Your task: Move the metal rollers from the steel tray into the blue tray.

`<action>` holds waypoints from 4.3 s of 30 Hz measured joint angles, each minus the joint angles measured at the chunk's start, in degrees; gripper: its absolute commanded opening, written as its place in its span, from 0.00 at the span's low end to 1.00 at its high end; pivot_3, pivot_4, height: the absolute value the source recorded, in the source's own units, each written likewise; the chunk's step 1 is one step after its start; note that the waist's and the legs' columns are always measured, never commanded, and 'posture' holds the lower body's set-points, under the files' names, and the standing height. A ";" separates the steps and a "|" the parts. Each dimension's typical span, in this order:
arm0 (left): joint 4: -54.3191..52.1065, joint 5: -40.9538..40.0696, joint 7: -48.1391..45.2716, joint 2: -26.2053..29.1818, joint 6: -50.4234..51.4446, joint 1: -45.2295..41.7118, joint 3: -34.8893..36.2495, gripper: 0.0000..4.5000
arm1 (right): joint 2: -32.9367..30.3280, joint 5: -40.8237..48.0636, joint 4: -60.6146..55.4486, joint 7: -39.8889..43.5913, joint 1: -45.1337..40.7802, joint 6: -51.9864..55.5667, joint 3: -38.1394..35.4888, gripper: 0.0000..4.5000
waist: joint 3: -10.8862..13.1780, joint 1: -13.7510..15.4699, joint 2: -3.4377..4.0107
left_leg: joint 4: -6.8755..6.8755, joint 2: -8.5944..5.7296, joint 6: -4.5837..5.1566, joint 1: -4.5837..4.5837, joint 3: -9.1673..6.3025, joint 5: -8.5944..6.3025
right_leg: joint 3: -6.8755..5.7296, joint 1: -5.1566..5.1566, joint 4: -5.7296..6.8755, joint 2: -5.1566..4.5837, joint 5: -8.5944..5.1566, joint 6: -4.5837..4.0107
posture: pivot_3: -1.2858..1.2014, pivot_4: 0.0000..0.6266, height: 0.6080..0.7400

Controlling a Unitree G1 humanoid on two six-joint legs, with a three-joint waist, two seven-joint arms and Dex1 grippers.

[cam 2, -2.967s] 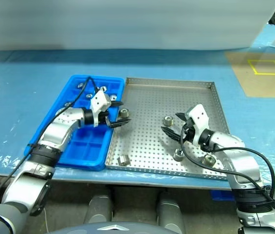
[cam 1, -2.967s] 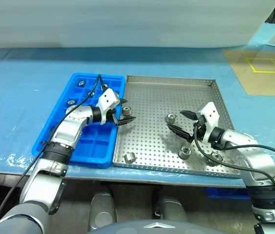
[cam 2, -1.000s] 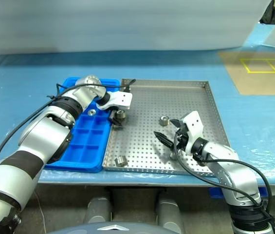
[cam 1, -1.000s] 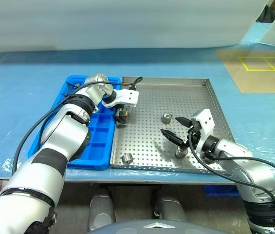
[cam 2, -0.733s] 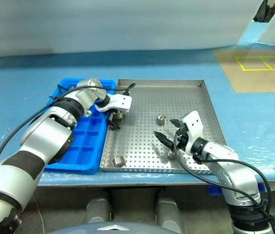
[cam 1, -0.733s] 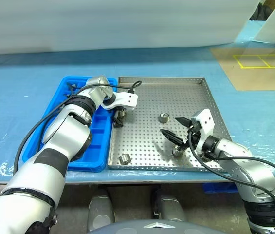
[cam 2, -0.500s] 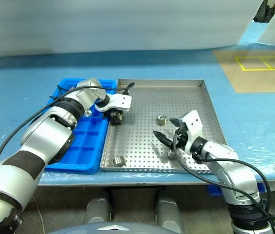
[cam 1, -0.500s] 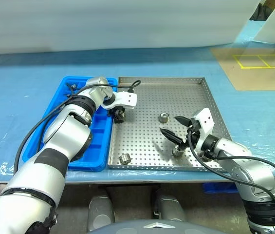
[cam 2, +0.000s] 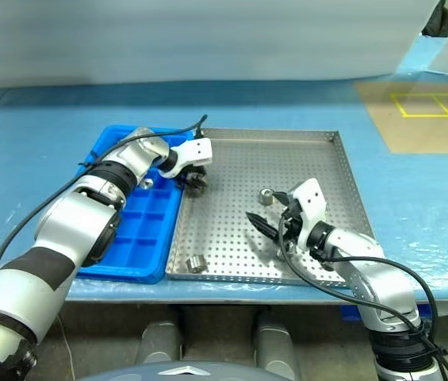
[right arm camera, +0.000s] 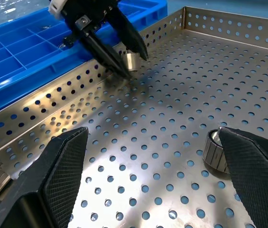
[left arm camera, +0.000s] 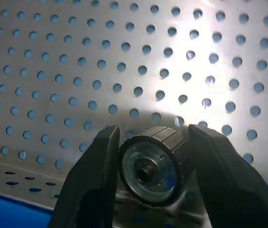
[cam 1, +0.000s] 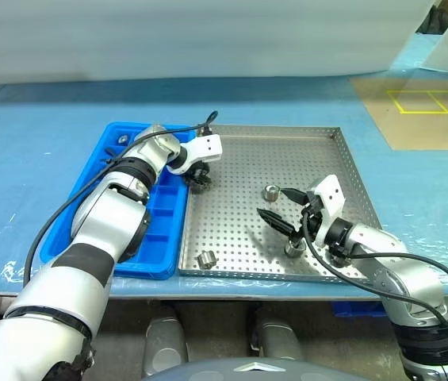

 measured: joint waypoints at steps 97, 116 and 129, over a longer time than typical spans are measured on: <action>-105.84 -5.88 73.74 -17.04 40.28 71.88 25.58 0.99 | 2.56 -7.01 22.14 17.48 -18.18 -11.36 9.02 1.00 | 0.25 5.23 0.05 | 0.23 0.12 0.00 -1.02 -0.09 -0.01 | -0.14 -0.94 0.19 0.01 -0.04 0.08 | 0.60 0.24 1.00; -83.32 -15.06 49.90 -2.12 17.40 55.51 15.83 0.99 | 2.72 -5.98 16.91 11.25 -13.92 -9.83 5.56 1.00 | 0.22 5.00 0.11 | 0.28 0.10 -0.08 -0.94 -0.06 0.05 | -0.06 -0.93 0.35 0.04 0.02 0.12 | 0.53 0.24 1.00; -58.94 -24.57 19.34 -1.10 6.13 36.65 7.81 0.99 | 1.63 -5.14 9.08 4.41 -7.60 -5.95 0.91 1.00 | 0.19 2.10 0.16 | 0.33 0.02 -0.26 -0.82 -0.02 0.16 | 0.08 -0.86 0.40 0.04 0.07 0.15 | 0.46 0.24 1.00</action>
